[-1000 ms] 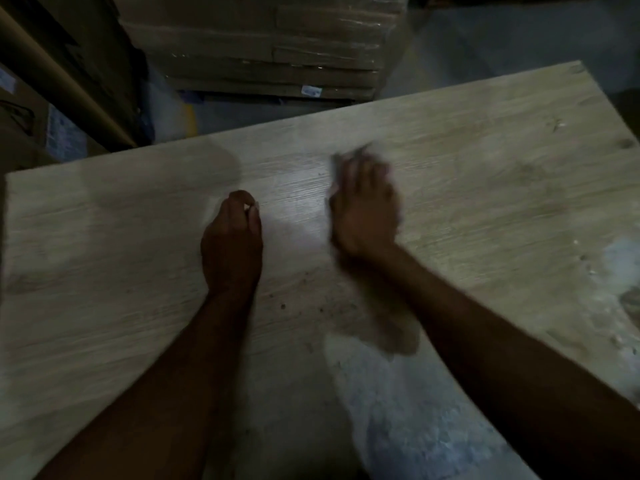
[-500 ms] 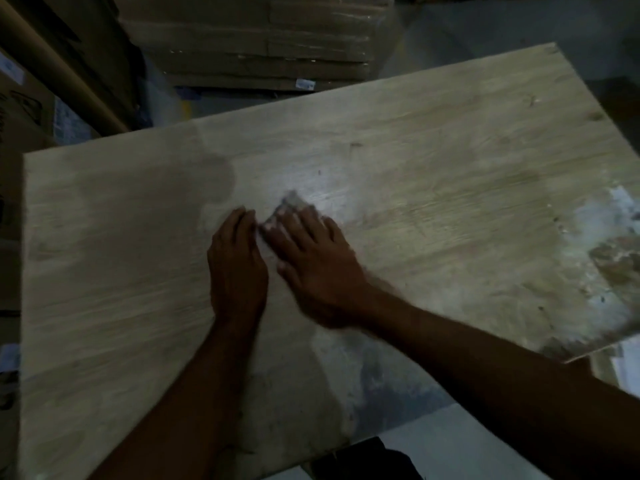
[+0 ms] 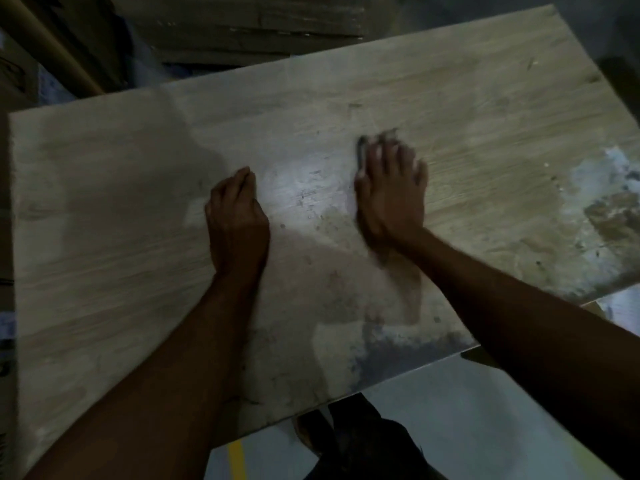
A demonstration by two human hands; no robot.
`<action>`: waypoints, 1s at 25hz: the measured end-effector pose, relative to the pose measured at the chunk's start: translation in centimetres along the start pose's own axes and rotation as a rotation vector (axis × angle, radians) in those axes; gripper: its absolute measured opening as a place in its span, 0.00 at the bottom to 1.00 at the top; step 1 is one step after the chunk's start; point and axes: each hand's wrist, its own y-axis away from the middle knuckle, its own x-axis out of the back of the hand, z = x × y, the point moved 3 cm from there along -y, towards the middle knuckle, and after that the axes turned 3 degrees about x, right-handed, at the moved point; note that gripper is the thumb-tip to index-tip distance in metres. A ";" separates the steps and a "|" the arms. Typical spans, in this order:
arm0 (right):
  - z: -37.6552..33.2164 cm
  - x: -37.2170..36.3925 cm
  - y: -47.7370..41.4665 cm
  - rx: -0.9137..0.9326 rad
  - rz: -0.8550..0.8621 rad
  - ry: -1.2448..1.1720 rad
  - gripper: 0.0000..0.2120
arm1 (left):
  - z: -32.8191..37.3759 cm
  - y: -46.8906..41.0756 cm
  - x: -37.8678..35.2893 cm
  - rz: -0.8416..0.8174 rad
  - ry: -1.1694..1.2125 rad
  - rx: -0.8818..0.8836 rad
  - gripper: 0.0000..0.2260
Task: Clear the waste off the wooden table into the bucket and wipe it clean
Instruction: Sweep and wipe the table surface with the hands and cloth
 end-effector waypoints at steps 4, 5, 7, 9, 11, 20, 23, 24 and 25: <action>-5.7 -2.3 10.3 0.406 -0.097 -0.041 0.30 | 0.0 0.2 0.4 -0.076 0.048 0.012 0.22; -5.0 -2.3 11.4 0.575 -0.113 -0.014 0.30 | -0.1 0.7 0.8 -0.095 0.053 -0.024 0.22; -1.0 -1.3 7.5 0.469 -0.070 0.027 0.30 | 0.0 3.3 1.5 -0.133 0.038 -0.092 0.21; 1.7 0.5 3.7 -0.010 -0.041 -0.032 0.29 | 0.5 7.8 2.0 -0.172 -0.015 -0.117 0.21; -0.6 0.1 7.2 -0.099 -0.037 -0.115 0.29 | 0.8 11.2 2.5 -0.173 -0.053 -0.107 0.21; -0.5 0.2 12.2 -0.121 -0.025 -0.080 0.31 | 0.3 11.2 2.4 -0.067 -0.003 -0.151 0.19; -5.2 -2.5 22.2 0.594 -0.150 0.021 0.30 | 0.4 11.5 3.1 -0.092 0.071 -0.098 0.20; -3.4 -2.2 22.3 0.665 -0.163 0.053 0.30 | 0.5 12.1 3.3 -0.106 0.098 -0.071 0.20; -0.7 -1.5 20.3 0.561 -0.131 0.087 0.30 | 0.8 12.8 3.3 -0.110 0.102 -0.055 0.20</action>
